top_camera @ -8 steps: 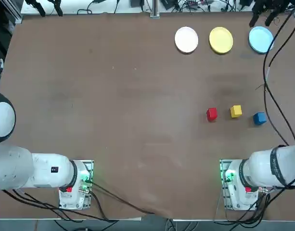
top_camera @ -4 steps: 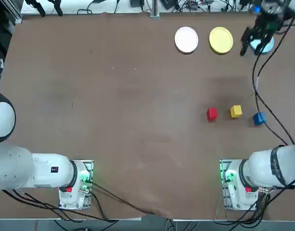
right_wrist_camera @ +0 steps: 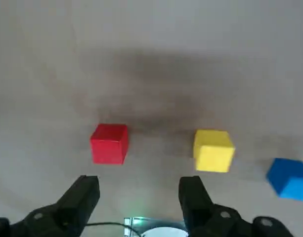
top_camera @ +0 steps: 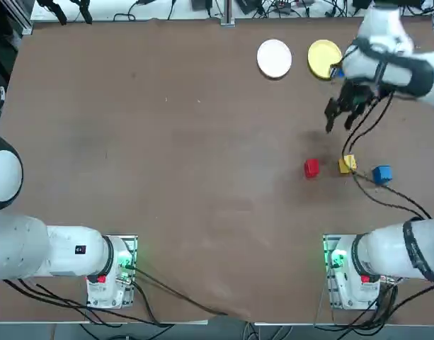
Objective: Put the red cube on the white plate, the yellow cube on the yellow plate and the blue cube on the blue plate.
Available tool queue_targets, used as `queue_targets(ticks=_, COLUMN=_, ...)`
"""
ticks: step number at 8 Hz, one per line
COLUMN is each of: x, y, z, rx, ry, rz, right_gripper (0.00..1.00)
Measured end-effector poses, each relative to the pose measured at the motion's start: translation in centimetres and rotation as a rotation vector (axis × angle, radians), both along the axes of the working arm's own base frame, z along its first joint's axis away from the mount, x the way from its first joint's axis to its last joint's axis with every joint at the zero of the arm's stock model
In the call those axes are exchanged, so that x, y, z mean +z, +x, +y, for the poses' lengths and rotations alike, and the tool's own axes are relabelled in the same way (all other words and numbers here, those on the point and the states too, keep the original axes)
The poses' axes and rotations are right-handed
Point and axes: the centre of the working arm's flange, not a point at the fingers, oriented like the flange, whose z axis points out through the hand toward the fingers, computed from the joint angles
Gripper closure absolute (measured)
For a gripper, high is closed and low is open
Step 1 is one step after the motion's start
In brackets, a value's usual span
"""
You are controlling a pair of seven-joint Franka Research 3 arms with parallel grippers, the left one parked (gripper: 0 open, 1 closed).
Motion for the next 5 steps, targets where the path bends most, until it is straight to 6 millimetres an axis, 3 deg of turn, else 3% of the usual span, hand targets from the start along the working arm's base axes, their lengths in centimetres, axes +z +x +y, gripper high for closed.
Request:
queue_targets(ticks=2, x=-3.5, y=-2.8, z=3.7, rx=-0.012, ry=-0.030, rz=-0.060, right_gripper=0.02)
queue_targets(ticks=5, x=-7.0, y=-5.9, z=4.3, rx=-0.019, ry=-0.036, rz=-0.107, right_gripper=0.02)
